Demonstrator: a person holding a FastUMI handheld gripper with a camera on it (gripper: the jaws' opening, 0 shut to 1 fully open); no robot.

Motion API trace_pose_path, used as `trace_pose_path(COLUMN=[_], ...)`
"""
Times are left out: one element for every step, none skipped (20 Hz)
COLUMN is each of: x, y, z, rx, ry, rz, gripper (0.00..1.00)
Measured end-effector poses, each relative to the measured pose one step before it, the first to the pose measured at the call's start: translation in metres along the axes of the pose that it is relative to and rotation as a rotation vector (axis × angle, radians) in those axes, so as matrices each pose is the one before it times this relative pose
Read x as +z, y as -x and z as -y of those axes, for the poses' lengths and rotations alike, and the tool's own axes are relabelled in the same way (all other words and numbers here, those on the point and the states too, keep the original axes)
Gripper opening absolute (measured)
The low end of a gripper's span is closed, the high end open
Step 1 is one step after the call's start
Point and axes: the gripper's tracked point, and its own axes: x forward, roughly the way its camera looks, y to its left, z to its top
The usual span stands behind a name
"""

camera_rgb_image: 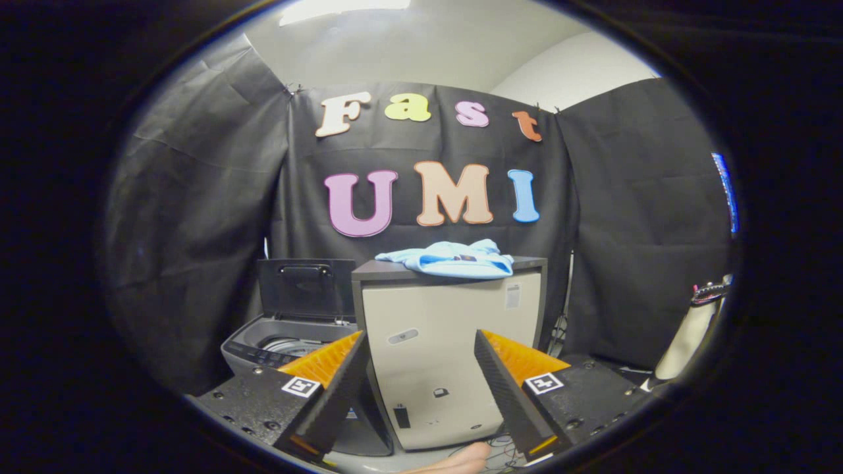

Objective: Put the clothes into the washing machine and then close the washing machine lid.

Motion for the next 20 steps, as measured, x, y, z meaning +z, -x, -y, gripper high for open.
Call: trace_pose_path(x=[0.00079, 0.00424, 0.00193, 0.00561, 0.00544, 0.00523, 0.00394, 0.00402, 0.00572, 0.00591, 0.01067, 0.00918, 0.00799, 0.00726, 0.00902, 0.00971, 0.00445, 0.0043, 0.00137, -0.00131], y=[-0.00231, -0.00566, -0.00636, -0.00888, -0.00842, -0.00997, -0.01113, -0.01095, -0.01257, -0.0121, -0.01491, -0.01445, -0.01847, -0.01635, -0.01567, -0.01869, -0.0227, -0.01894, -0.0224, -0.0196], z=[0.00177, 0.00259, 0.00134, 0.00063, -0.0017, -0.00062, 0.00007, 0.0029, 0.00203, 0.00006, -0.00042, 0.00097, 0.00202, -0.00154, 0.00058, 0.00263, 0.00087, -0.00091, -0.00166, -0.00045], rx=[-0.00838, -0.01178, -0.00803, -0.00664, -0.0012, -0.00375, -0.00366, -0.01001, -0.01119, -0.00202, -0.00073, -0.00474, -0.00833, 0.00533, -0.00507, -0.00969, -0.00454, -0.00126, -0.00011, -0.0004], ry=[-0.0062, -0.0043, -0.00756, -0.00557, -0.00347, 0.00167, 0.01224, 0.01249, 0.00383, -0.00686, -0.01253, -0.0145, -0.01759, -0.01928, -0.02017, -0.0142, -0.01632, -0.00824, -0.01404, -0.00349], rz=[-0.00086, 0.00347, -0.0016, 0.00243, 0.00698, 0.00087, -0.00249, -0.00989, -0.00301, -0.00703, 0.01458, 0.00987, 0.00741, 0.00157, 0.00894, 0.00878, -0.00706, -0.00135, -0.01756, -0.02107], gripper=[0.97, 0.97, 0.97, 0.97, 0.97, 0.97, 0.98, 0.98, 0.98, 0.98, 0.98, 0.98, 0.98, 0.98, 0.98, 0.98, 0.97, 0.97, 0.97, 0.96])
